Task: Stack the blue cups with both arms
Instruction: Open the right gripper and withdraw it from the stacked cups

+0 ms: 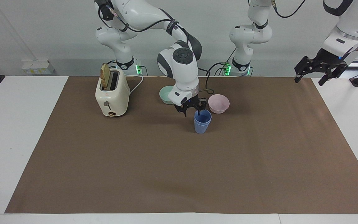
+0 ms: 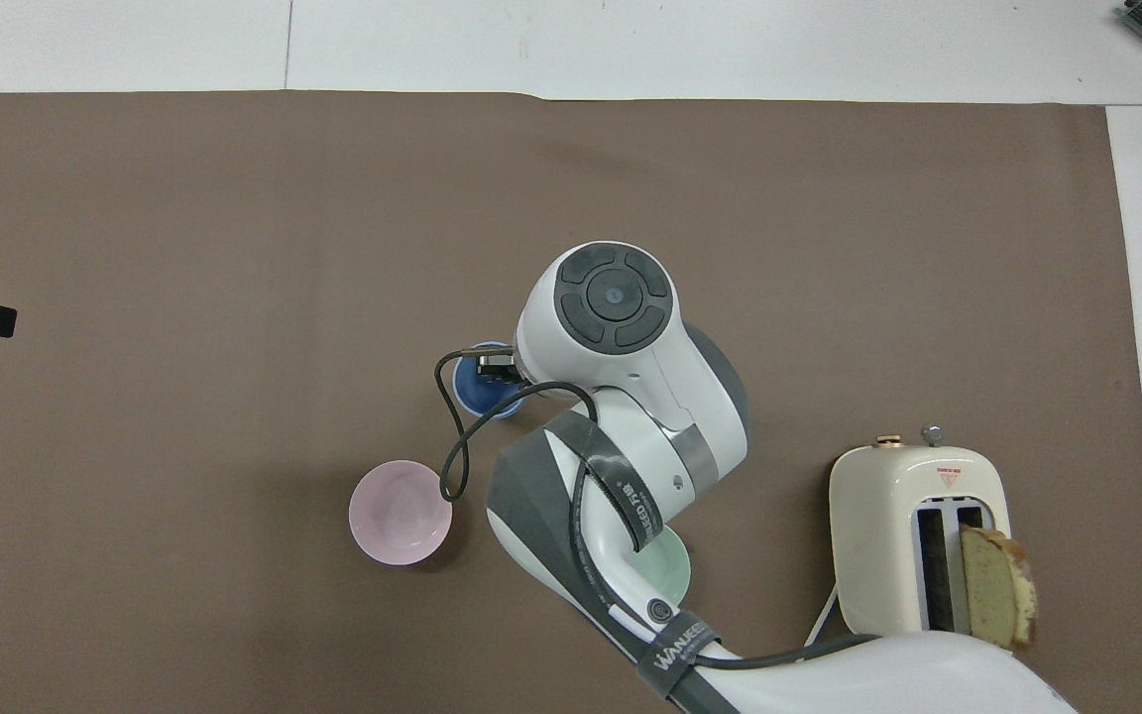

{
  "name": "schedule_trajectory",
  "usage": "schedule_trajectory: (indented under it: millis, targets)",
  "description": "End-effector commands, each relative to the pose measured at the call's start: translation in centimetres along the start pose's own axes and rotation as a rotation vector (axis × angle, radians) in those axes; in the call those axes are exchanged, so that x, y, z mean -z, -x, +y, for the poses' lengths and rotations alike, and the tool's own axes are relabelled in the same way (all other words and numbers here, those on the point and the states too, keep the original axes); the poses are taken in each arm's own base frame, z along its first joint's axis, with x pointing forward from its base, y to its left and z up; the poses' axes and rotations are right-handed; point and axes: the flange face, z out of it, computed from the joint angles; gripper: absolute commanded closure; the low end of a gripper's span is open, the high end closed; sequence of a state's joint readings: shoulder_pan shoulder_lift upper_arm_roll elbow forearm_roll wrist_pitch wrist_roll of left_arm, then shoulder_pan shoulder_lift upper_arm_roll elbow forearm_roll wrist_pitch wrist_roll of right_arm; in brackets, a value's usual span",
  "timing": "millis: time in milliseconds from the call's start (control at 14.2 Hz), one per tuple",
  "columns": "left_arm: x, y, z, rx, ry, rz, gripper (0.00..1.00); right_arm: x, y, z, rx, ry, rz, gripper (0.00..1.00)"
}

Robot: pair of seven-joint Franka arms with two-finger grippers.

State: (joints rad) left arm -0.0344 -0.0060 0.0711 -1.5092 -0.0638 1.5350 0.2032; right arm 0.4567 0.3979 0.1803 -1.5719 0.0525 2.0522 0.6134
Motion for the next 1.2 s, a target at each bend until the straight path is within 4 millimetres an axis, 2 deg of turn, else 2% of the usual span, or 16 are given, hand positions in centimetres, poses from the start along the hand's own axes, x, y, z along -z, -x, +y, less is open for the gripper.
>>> schedule_trajectory:
  millis: [0, 211, 845, 986, 1127]
  targets:
    - [0.5, 0.6, 0.1, 0.008, 0.004, -0.003, 0.0, 1.2, -0.4, 1.0, -0.007, 0.011, 0.018, 0.0]
    - [0.5, 0.6, 0.1, 0.008, 0.004, -0.003, 0.0, 5.2, -0.9, 4.1, -0.036, 0.039, 0.006, 0.0]
    - [0.5, 0.6, 0.1, 0.009, 0.004, -0.003, 0.0, 20.2, -2.3, 22.9, 0.027, 0.141, -0.01, 0.0]
    - [0.5, 0.6, 0.1, 0.009, 0.004, -0.003, 0.0, 21.8, -2.5, 26.0, 0.039, 0.144, -0.021, 0.0]
    - [0.5, 0.6, 0.1, 0.009, 0.004, -0.003, 0.0, 23.2, -1.8, 28.2, 0.073, 0.174, -0.031, 0.0]
